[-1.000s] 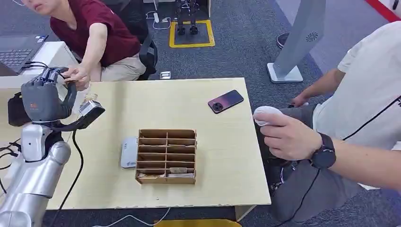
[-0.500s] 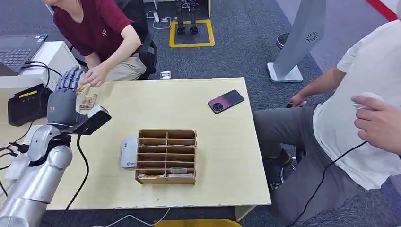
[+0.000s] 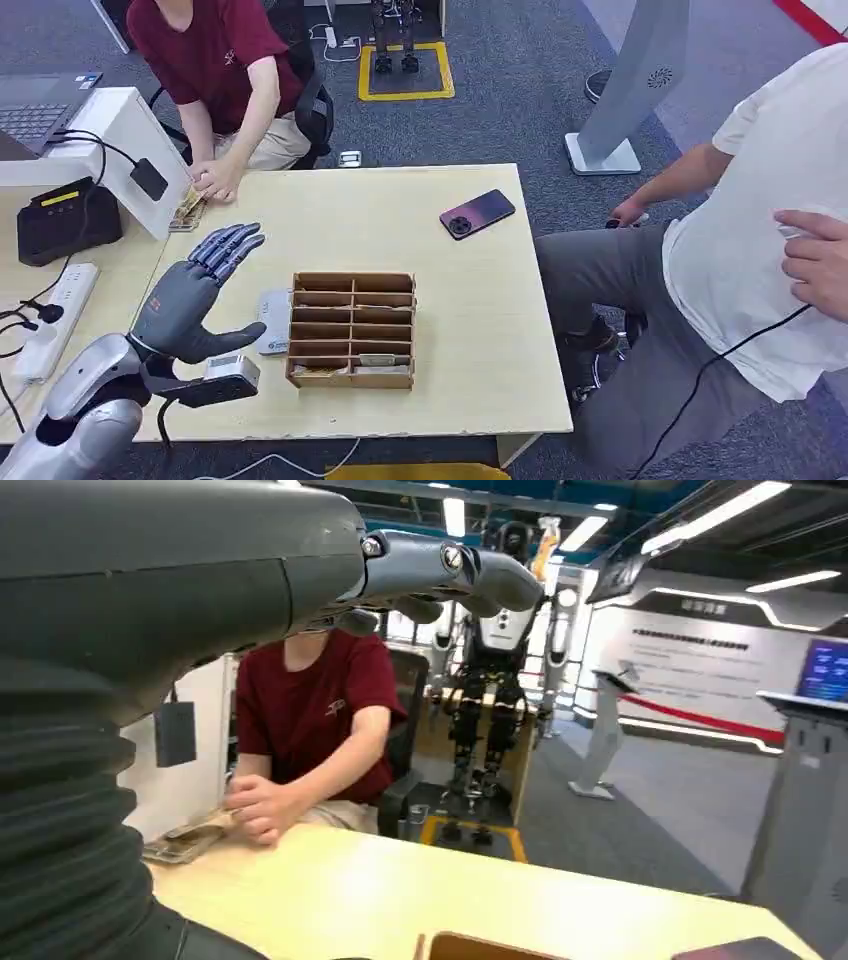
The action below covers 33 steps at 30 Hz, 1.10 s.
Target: Pass the card to the sensor for recognition and then transmit it.
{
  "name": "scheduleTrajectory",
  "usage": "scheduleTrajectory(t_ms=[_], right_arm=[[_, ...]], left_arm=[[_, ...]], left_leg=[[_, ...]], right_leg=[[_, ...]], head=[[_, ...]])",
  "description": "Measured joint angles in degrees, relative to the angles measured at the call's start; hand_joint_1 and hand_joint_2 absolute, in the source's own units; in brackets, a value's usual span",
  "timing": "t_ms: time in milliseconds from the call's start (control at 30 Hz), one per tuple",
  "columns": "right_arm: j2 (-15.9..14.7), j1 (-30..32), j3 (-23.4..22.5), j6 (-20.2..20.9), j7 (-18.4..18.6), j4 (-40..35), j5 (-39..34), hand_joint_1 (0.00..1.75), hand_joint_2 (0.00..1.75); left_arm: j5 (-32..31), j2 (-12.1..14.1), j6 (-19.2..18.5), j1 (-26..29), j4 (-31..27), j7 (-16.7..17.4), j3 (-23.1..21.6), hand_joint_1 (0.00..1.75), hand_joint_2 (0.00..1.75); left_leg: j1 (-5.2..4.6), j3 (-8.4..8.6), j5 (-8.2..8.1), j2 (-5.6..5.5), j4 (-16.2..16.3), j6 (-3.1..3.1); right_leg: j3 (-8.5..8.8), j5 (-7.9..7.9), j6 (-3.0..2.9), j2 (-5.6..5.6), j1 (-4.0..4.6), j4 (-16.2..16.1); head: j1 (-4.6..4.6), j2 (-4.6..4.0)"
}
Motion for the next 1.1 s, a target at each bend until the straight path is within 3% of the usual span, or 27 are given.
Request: scheduleTrajectory(t_ms=[167, 400, 667, 933, 1100], right_arm=[[-0.1, 0.0, -0.9, -0.5, -0.3, 0.0, -0.9, 0.0, 0.0], [-0.2, 0.1, -2.2, -0.7, -0.1, 0.0, -1.4, 0.0, 0.0], [-0.2, 0.2, -2.7, -0.7, 0.2, -0.1, -0.5, 0.0, 0.0], [-0.2, 0.2, -3.6, -0.7, 0.2, -0.2, 0.5, 0.0, 0.0], [-0.2, 0.2, -3.6, -0.7, 0.2, -0.2, 0.5, 0.0, 0.0]], left_arm=[[1.3, 0.5, -0.1, 1.9, -3.4, -2.3, -1.4, 0.0, 1.75], [-0.6, 0.9, 0.2, 3.6, -7.2, -2.8, -4.7, 0.0, 1.75], [-7.7, 1.2, 3.6, 5.5, -7.2, -0.5, -9.2, 0.0, 1.75], [-14.2, 1.3, 5.8, 5.4, -5.1, 4.0, -13.1, 0.0, 1.75], [-15.6, 1.3, 6.4, 5.2, -3.2, 5.1, -14.2, 0.0, 1.75]], left_leg=[[0.0, 0.03, 0.02, 0.0, 0.0, 0.0], [-0.01, 0.01, 0.0, 0.0, 0.0, 0.0], [0.0, 0.01, 0.01, 0.0, 0.0, 0.0], [0.0, 0.01, 0.01, 0.0, 0.0, 0.0], [0.0, 0.01, 0.01, 0.0, 0.0, 0.0]], right_leg=[[0.01, 0.03, -0.03, 0.0, 0.0, 0.0], [0.0, 0.02, -0.02, -0.01, 0.0, 0.0], [0.0, 0.02, -0.02, -0.01, 0.0, 0.0], [0.01, 0.02, -0.02, -0.02, 0.0, 0.0], [0.0, 0.02, -0.02, -0.01, 0.0, 0.0]], head=[[0.02, 0.0], [-0.02, 0.0], [0.0, 0.0], [0.0, 0.0], [0.0, 0.0]])
